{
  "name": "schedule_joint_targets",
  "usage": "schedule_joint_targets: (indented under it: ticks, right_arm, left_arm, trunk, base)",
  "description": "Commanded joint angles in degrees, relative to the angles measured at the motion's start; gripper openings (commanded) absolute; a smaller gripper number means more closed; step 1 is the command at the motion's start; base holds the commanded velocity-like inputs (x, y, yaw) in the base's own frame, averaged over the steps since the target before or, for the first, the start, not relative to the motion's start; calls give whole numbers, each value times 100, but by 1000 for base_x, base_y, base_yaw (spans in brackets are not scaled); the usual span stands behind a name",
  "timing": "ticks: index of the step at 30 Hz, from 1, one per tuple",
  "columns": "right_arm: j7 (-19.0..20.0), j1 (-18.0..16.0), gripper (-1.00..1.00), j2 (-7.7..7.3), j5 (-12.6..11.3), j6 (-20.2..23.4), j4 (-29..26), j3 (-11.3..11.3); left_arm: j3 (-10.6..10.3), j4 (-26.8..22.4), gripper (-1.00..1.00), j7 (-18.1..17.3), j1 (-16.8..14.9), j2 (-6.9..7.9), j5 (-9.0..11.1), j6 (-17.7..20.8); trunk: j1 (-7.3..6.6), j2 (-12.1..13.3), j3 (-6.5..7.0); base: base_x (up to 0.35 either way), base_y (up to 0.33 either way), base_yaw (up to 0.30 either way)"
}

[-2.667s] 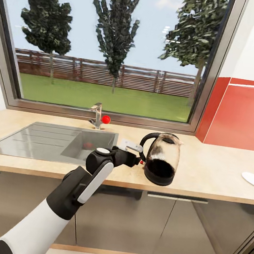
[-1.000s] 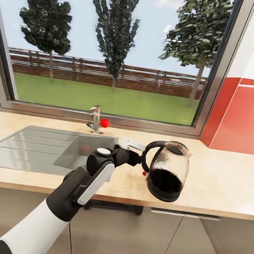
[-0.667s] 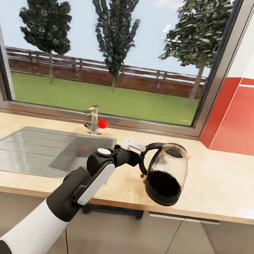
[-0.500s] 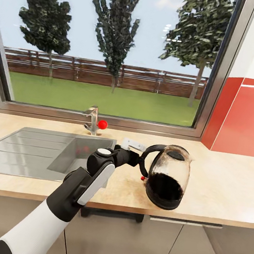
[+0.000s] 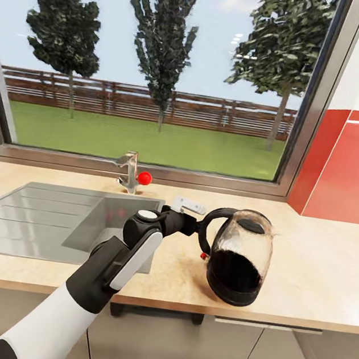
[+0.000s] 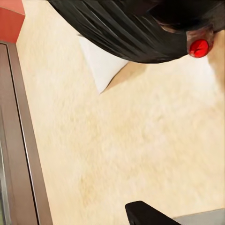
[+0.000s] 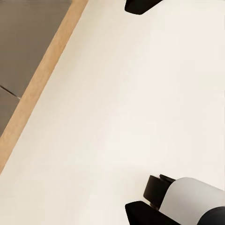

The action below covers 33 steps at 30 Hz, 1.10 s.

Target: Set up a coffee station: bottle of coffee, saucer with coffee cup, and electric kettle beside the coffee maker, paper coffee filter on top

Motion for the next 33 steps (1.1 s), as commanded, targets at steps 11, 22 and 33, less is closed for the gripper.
schedule_joint_targets:
  ticks: [11,22,33]
  right_arm:
    - [3,-6,100,-2,45,-15,0,-12]
    - [3,-7,100,0,45,-15,0,-12]
    - [3,-6,100,1,45,-15,-2,-12]
  left_arm:
    - [-42,22,100,52,-5,0,53,17]
    - [-147,23,100,52,-5,0,59,-17]
    - [-155,31,100,52,-5,0,61,-171]
  trunk:
    - [0,-3,-6]
    - [0,-3,-6]
    - [0,-3,-6]
  base:
    - [2,-74,0]
    - [0,-93,0]
    - [79,0,0]
